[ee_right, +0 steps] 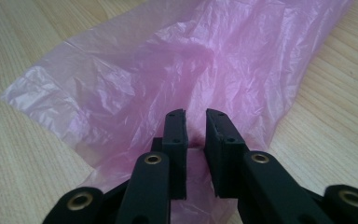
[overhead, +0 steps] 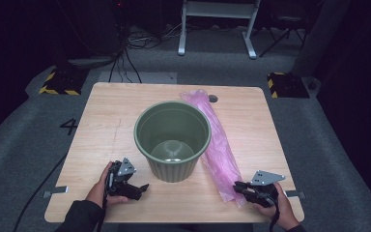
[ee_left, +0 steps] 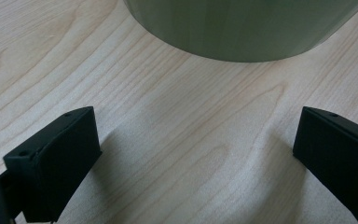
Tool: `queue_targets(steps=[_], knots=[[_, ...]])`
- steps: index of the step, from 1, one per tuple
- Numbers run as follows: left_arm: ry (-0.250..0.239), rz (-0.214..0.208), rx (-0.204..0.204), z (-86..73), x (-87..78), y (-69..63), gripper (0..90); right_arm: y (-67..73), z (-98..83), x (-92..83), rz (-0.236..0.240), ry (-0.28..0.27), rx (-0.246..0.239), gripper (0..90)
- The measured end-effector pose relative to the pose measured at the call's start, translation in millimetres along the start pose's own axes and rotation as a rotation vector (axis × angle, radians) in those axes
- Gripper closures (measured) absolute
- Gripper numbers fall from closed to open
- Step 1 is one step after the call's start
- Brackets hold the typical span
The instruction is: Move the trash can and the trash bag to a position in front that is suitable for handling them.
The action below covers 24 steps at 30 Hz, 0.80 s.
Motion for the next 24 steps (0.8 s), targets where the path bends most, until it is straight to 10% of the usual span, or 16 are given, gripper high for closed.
queue_targets(steps=[24], knots=[[0.004,-0.023,0.034,28.6,29.2,-5.8,0.0,20.0,6.3,8.4,0.048,0.007,-0.029,78.4]])
Point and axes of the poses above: each handheld gripper's, and its own axes: x roughly forward along the jaws, z roughly out of its top, y roughly to its left, the point moved 4 cm from there along x, roughly forward along the jaws, and after that the axes turned 3 degrees about -y, right-handed, at the moved point
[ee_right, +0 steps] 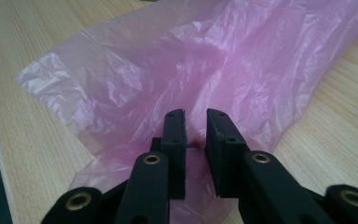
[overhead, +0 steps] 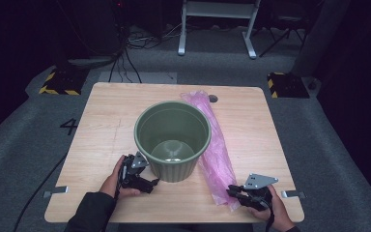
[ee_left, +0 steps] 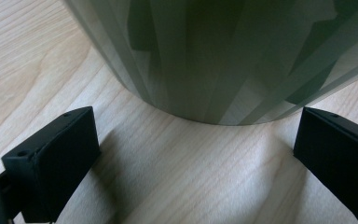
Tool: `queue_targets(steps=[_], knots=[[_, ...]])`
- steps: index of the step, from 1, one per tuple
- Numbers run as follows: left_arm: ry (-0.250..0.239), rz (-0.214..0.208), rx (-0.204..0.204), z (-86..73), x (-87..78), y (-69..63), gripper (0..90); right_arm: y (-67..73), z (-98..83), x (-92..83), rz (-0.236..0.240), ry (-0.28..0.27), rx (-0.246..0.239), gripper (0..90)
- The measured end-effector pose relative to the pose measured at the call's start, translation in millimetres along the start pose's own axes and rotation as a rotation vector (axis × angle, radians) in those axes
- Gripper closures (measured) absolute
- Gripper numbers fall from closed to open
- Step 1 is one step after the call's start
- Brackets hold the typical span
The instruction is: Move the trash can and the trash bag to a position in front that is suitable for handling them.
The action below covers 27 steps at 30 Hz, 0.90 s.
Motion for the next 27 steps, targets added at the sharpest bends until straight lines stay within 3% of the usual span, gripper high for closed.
queue_targets(steps=[11,20,27], knots=[[0.0,0.002,0.009,3.9,3.5,0.7,0.0,6.3,3.7,4.4,0.011,0.005,-0.015,78.3],[0.001,0.004,0.005,20.3,20.4,2.0,0.1,12.8,6.5,8.4,0.021,0.006,-0.028,78.4],[0.0,0.01,-0.002,24.1,24.5,1.5,0.2,18.1,9.5,12.1,0.034,0.008,-0.041,78.4]])
Point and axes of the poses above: each handheld gripper's, and its own axes: x roughly forward along the jaws, z roughly out of its top, y roughly to its left, the point moved 4 cm from there along x, roughly forward along the jaws, and after that the axes turned 3 degrees about -y, right-handed, at the moved point
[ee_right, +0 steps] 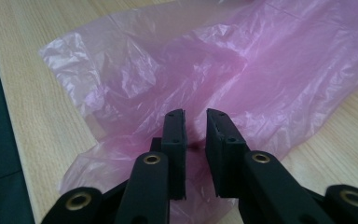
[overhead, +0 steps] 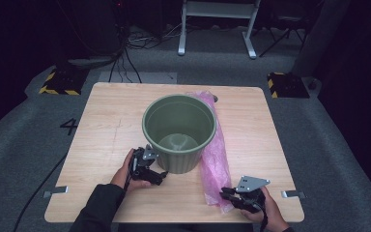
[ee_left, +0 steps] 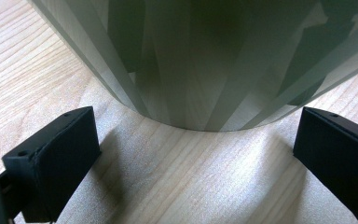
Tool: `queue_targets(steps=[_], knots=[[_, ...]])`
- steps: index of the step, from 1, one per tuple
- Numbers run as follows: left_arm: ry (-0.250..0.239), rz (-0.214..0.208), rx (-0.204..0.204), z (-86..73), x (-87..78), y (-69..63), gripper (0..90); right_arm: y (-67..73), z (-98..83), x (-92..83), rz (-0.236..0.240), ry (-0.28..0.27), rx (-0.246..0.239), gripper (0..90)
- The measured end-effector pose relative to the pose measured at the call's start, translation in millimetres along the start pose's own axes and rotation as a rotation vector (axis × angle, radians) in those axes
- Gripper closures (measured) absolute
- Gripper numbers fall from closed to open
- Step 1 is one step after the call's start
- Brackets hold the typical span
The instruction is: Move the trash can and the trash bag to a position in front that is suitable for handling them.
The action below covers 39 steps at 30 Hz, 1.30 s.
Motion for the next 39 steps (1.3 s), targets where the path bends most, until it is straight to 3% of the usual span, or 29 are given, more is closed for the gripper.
queue_targets(steps=[10,13,17,22,25,27,31,34,39], knots=[[-0.005,0.005,-0.005,-2.0,-1.9,-0.9,0.5,10.9,7.7,10.2,0.013,-0.004,-0.004,74.8],[-0.003,0.006,-0.004,-3.3,-3.4,-1.2,0.5,15.6,10.3,11.9,0.0,0.001,-0.026,69.1],[0.0,-0.001,-0.002,-4.2,-4.4,-1.2,0.5,14.7,11.6,4.9,-0.013,-0.018,-0.016,63.1],[0.001,0.005,-0.004,-5.4,-5.6,-1.8,0.5,14.6,18.1,-12.5,-0.025,-0.082,-0.012,54.0],[0.0,0.003,-0.005,-5.5,-5.7,-1.8,0.5,12.5,22.5,-22.8,-0.076,-0.104,-0.027,48.0],[0.0,0.003,-0.005,-5.5,-5.7,-1.9,0.5,5.9,22.7,-27.9,-0.14,-0.1,-0.037,49.4],[0.0,0.003,-0.006,-5.5,-5.7,-1.9,0.5,-13.5,14.2,-30.2,-0.165,-0.098,0.025,53.6],[0.0,0.003,-0.006,-5.5,-5.7,-1.9,0.5,-22.7,6.1,-26.9,-0.146,-0.079,0.06,57.5],[0.0,0.004,-0.006,-5.5,-5.7,-1.9,0.5,-21.6,1.0,-16.4,-0.105,-0.042,0.049,60.9]])
Point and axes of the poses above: each handheld gripper's, and its own axes: x roughly forward along the jaws, z roughly out of its top, y roughly to its left, the point moved 4 cm from there along x, roughly forward along the jaws, and after that the axes turned 3 degrees about -y, right-handed, at the moved point
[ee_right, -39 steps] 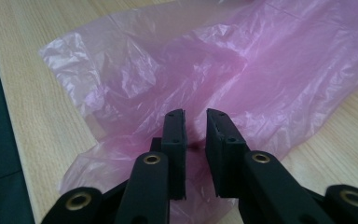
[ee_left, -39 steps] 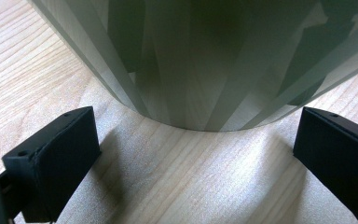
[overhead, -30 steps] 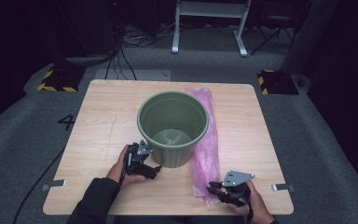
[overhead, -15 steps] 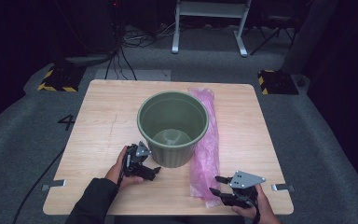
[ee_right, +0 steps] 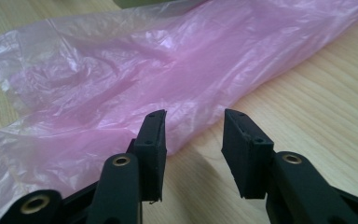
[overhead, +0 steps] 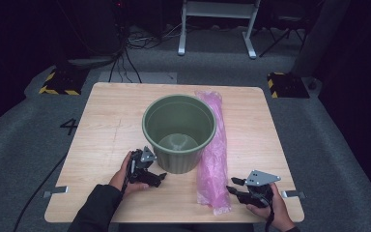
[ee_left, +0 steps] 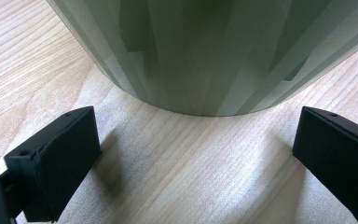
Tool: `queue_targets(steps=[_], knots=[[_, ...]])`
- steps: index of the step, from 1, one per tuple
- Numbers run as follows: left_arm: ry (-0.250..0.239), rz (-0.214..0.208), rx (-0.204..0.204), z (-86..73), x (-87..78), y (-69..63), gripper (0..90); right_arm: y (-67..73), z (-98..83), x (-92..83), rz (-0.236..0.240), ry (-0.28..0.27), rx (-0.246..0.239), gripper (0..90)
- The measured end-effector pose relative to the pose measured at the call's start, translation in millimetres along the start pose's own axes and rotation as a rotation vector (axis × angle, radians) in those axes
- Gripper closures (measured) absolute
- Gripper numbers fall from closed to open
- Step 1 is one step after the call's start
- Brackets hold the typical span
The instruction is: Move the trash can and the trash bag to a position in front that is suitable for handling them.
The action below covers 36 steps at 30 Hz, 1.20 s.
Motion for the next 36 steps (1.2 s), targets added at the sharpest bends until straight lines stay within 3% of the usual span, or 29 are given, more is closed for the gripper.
queue_targets(steps=[13,23,29,36], knots=[[-0.003,0.007,-0.002,-0.3,-0.2,-0.2,0.5,24.9,7.0,24.0,0.056,0.023,-0.043,62.9],[-0.005,0.014,-0.011,-0.7,-0.6,-0.9,0.5,35.0,10.8,34.6,0.075,0.029,-0.056,62.7],[-0.005,0.015,-0.011,-0.7,-0.6,-0.9,0.5,40.7,13.9,39.1,0.084,0.027,-0.06,61.3],[-0.006,0.022,-0.023,-1.6,-1.2,-1.7,0.5,57.5,23.1,52.0,0.099,0.024,-0.081,57.4]])
Point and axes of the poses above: each handheld gripper's, and its own axes: x roughly forward along the jaws, z roughly out of its top, y roughly to its left, the point moved 4 cm from there along x, roughly forward along the jaws, and after that the axes turned 3 degrees about -y, right-handed, at the moved point
